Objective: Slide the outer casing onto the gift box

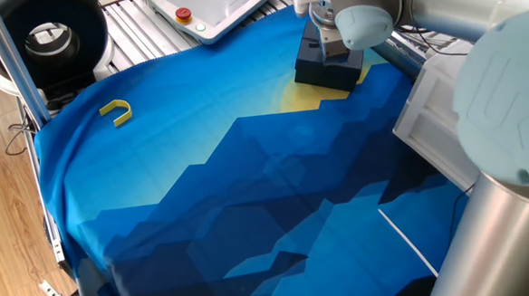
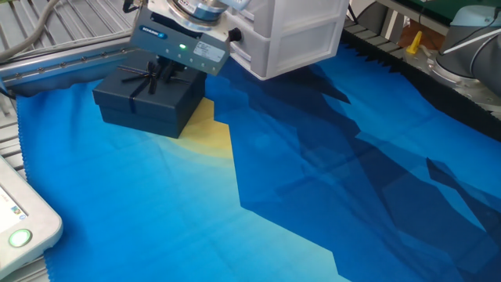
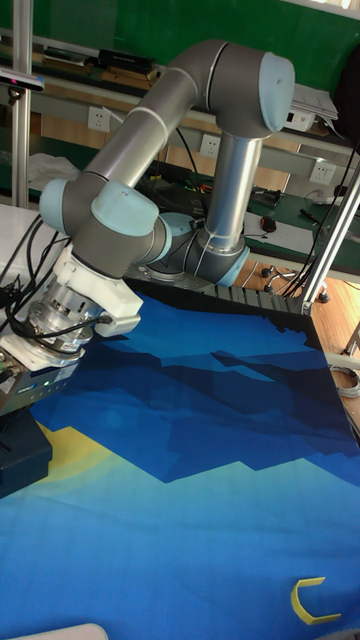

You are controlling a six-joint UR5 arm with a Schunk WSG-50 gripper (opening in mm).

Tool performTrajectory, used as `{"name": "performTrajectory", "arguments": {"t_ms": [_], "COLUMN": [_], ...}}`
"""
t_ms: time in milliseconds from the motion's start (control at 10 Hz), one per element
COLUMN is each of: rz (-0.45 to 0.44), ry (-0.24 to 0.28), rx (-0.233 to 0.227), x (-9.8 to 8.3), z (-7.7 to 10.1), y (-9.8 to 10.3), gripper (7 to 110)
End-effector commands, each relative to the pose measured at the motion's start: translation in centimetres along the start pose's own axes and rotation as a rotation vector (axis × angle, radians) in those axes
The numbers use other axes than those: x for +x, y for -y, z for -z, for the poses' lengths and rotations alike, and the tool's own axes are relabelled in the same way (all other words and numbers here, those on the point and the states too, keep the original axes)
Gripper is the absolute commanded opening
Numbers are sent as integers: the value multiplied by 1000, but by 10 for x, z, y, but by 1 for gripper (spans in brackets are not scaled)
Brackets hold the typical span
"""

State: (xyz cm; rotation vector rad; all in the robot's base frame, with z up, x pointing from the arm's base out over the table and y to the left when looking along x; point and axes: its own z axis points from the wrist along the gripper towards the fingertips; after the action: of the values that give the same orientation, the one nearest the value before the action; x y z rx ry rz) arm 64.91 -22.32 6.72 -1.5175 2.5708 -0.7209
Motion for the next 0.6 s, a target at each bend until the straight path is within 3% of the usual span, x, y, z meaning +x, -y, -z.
{"name": "performTrajectory", "arguments": {"t_ms": [0, 500], "rz": [-13, -21], "ry": [16, 24], "rx": [-14, -41], "x": [-1, -4], "z": [-3, -6], "y": [-2, -8], "gripper": [7, 7]}}
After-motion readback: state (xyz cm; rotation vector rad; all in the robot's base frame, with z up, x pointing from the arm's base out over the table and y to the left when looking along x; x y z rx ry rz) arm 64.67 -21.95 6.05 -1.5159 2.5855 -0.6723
